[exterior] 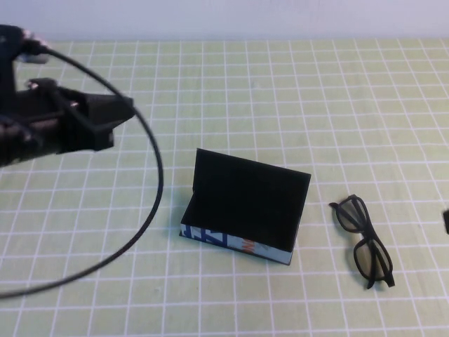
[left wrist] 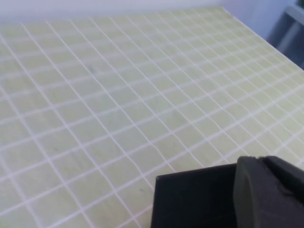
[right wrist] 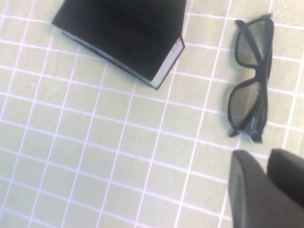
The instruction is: Take glasses out of glasses case
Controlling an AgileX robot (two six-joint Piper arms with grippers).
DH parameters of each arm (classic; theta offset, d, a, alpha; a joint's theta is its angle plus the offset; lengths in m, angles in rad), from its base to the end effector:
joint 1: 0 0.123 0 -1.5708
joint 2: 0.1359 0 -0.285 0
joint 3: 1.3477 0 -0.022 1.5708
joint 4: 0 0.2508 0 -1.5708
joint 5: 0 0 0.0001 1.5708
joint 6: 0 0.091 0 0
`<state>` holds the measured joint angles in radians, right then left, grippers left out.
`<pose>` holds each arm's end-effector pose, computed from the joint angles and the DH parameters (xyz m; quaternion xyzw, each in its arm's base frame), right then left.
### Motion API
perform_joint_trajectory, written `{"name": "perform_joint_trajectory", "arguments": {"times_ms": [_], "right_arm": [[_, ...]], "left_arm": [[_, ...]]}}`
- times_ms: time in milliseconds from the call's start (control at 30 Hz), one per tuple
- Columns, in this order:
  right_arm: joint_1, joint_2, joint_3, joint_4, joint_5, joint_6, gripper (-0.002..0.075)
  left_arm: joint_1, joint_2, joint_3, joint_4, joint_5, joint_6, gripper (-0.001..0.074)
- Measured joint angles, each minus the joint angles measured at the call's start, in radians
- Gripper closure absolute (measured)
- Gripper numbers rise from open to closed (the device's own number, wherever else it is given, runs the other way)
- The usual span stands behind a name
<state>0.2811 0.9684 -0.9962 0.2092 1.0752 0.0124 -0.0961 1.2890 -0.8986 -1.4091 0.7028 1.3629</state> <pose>0.1590 0.0632 0.3553 -0.1075 0.9426 0.1451 0.2807 0.2611 -0.0836 0.3213 0.2208 0.7841 -0.3094 0.4906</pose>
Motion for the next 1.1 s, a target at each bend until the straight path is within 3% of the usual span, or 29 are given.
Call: {"name": "perform_joint_trajectory", "arguments": {"times_ms": [167,367,767,1100], "right_arm": [[-0.001,-0.204,0.109,-0.003,0.003,-0.024,0.0725],[-0.001,-0.405,0.223,0.006,-0.116,-0.088,0.0741],[-0.001,-0.595,0.439,0.197,-0.597,-0.233,0.0742],[-0.001,-0.603,0.593,0.261,-0.917,-0.236,0.0742]], "left_arm": [[0.0,-0.234,0.172,-0.008,-0.128,-0.002,0.0739],[0.0,-0.503,0.387,-0.059,-0.207,0.017,0.0739],[0.0,-1.022,0.744,-0.1,-0.401,0.029,0.0739],[0.0,-1.144,0.923,-0.116,-0.602,0.031,0.0739]]}}
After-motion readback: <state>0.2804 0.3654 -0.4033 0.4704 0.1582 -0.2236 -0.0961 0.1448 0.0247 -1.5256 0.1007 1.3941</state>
